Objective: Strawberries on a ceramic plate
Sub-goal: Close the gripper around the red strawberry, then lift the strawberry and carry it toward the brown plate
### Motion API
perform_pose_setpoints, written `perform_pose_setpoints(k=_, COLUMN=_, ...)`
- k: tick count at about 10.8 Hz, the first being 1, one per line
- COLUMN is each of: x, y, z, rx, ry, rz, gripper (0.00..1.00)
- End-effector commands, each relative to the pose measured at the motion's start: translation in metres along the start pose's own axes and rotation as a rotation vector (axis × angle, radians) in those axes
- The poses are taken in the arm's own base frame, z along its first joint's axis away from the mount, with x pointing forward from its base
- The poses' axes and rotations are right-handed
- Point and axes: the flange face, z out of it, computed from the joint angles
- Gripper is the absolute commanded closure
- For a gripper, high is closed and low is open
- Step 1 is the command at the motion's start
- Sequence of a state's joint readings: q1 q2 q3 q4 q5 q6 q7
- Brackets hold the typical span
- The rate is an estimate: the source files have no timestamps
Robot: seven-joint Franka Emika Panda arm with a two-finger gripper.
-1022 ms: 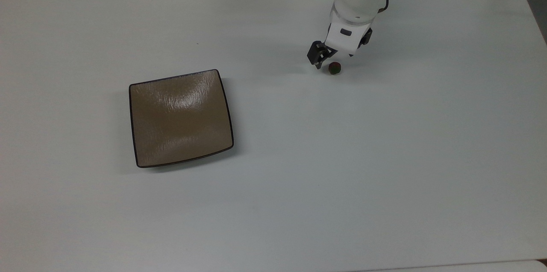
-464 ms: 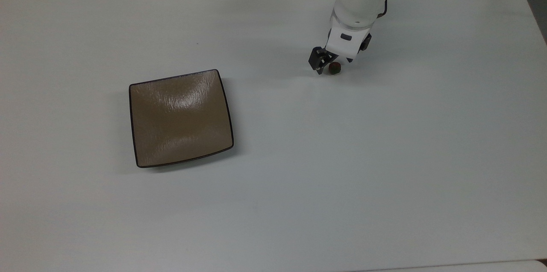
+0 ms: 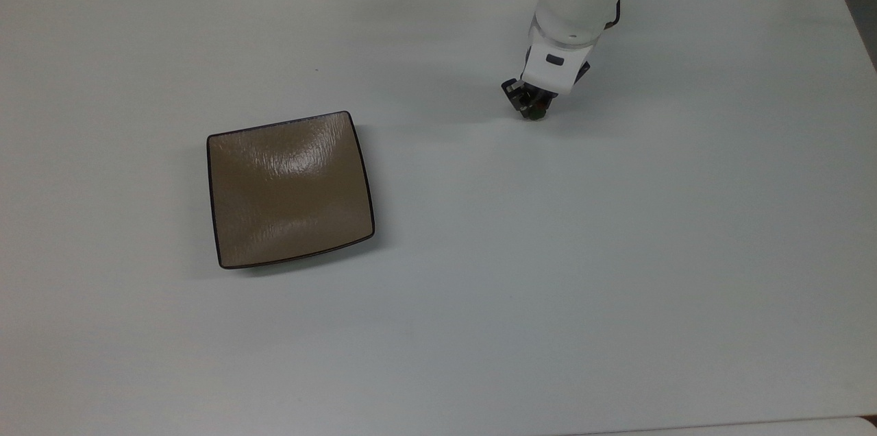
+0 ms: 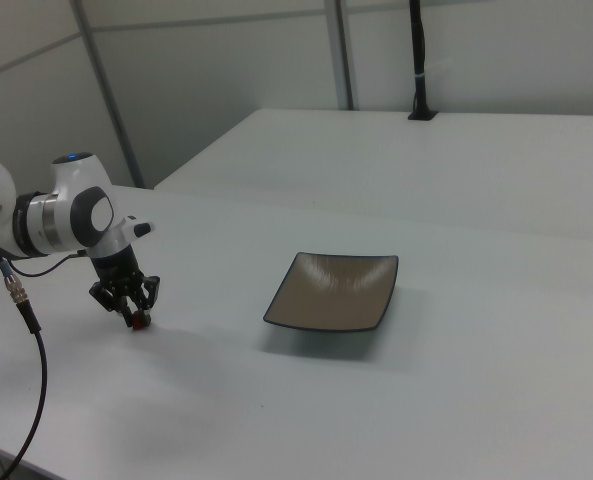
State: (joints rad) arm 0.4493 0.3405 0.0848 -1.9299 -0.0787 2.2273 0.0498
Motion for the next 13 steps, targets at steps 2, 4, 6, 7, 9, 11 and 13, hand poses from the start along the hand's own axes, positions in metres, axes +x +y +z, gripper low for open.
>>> perform_pose_setpoints(k=2, x=-0.001, y=0.003, z=-0.014, rx=-0.006, ry=0.032, rz=-0.003, gripper=1.0)
perform_pose_setpoints(k=4, x=-0.006, y=0.013, z=-0.06, rx=-0.006, ry=0.06, rz=0.023, gripper=1.0)
perform_pose_setpoints(k=6, x=-0.01, y=0.034, z=-0.115, rx=-0.009, ry=0.054, rz=0.063, gripper=1.0)
perform_pose_setpoints(k=7, x=-0.015, y=0.048, z=-0.142, rx=0.004, ry=0.068, rz=0.096, gripper=1.0)
perform_pose_setpoints(k=9, x=-0.032, y=0.076, z=-0.191, rx=0.031, ry=0.082, rz=0.164, gripper=1.0)
perform_pose_setpoints(k=11, x=-0.048, y=0.109, z=-0.224, rx=0.03, ry=0.044, rz=0.209, gripper=1.0)
perform_pose_setpoints(k=13, x=-0.066, y=0.142, z=-0.251, rx=0.039, ry=0.019, rz=0.176, gripper=1.0)
